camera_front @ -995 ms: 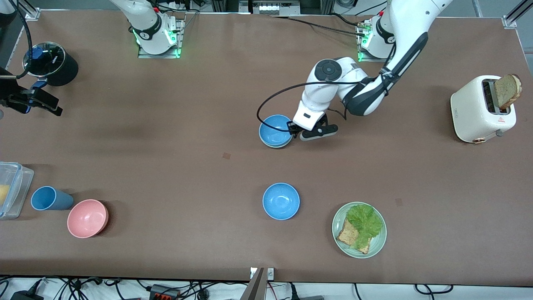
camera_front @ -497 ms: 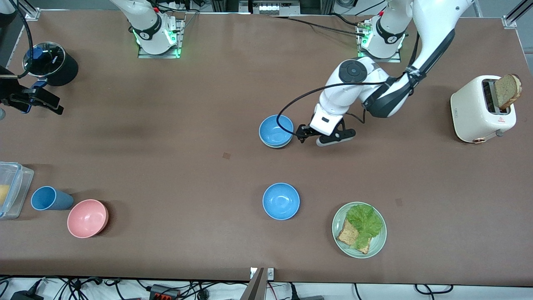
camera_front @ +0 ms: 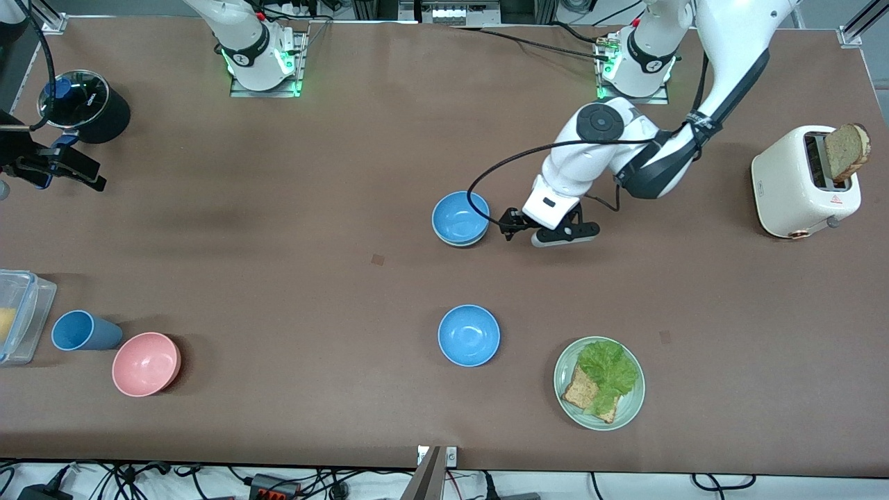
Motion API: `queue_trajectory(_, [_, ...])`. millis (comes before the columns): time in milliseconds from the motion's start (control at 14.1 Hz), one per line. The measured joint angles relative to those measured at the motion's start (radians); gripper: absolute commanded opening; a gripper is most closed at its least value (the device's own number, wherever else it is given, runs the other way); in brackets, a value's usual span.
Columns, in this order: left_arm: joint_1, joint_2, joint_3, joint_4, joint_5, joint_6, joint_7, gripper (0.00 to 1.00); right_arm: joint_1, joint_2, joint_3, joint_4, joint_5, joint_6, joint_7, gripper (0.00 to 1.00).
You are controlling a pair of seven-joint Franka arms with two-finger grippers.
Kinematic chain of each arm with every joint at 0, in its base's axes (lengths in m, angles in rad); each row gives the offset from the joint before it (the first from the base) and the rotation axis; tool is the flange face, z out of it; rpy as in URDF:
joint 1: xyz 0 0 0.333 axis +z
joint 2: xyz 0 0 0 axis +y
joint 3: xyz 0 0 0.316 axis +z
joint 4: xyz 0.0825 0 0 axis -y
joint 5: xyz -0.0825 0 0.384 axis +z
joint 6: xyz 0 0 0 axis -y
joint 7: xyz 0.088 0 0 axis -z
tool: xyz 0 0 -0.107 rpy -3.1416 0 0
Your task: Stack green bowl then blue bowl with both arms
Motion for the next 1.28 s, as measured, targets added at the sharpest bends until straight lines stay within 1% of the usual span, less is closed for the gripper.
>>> queue_trajectory(213, [0.030, 0.000, -0.003, 0.018, -0.014, -0.011, 0.123, 1.00, 0.000, 0.002, 0.000, 0.000, 0.000, 0.000, 0.000, 1.00])
queue_trajectory(284, [0.037, 0.000, -0.003, 0.030, -0.052, -0.032, 0.196, 1.00, 0.000, 0.002, 0.000, 0.000, 0.000, 0.000, 0.000, 1.00])
queue_trajectory(497, [0.078, -0.007, -0.001, 0.116, -0.252, -0.181, 0.519, 1.00, 0.000, 0.002, 0.000, 0.000, 0.000, 0.001, 0.000, 1.00])
queue_trajectory(568, [0.094, -0.022, 0.013, 0.150, -0.318, -0.243, 0.628, 1.00, 0.000, 0.003, 0.000, 0.000, 0.000, 0.001, 0.000, 1.00])
queue_trajectory(639, [0.101, -0.053, 0.047, 0.174, -0.394, -0.296, 0.728, 1.00, 0.000, 0.003, 0.000, 0.000, 0.000, 0.001, 0.000, 1.00])
queue_trajectory(710, [0.100, -0.096, 0.099, 0.185, -0.476, -0.334, 0.828, 1.00, 0.000, 0.005, 0.000, 0.000, 0.000, 0.001, 0.000, 1.00])
queue_trajectory(781, [0.095, -0.142, 0.156, 0.187, -0.542, -0.370, 0.917, 1.00, 0.000, 0.007, 0.000, 0.000, 0.000, 0.001, 0.000, 1.00])
queue_trajectory(852, [0.079, -0.189, 0.224, 0.186, -0.581, -0.415, 0.978, 1.00, 0.000, 0.008, 0.000, 0.000, 0.000, 0.001, 0.000, 1.00])
queue_trajectory(995, [0.017, -0.267, 0.376, 0.186, -0.607, -0.486, 1.020, 1.00, 0.000, 0.009, 0.000, 0.000, 0.000, 0.001, 0.000, 1.00])
queue_trajectory(1137, [-0.057, -0.333, 0.521, 0.186, -0.610, -0.516, 1.024, 1.00, 0.000, 0.009, 0.000, 0.000, 0.000, 0.001, 0.000, 1.00])
queue_trajectory(1208, [-0.081, -0.361, 0.573, 0.185, -0.610, -0.539, 1.026, 1.00, 0.000, 0.009, 0.000, 0.000, 0.000, 0.001, 0.000, 1.00])
queue_trajectory(1279, [-0.095, -0.389, 0.606, 0.184, -0.610, -0.581, 1.027, 1.00, 0.000, 0.009, 0.000, 0.000, 0.000, 0.001, 0.000, 1.00])
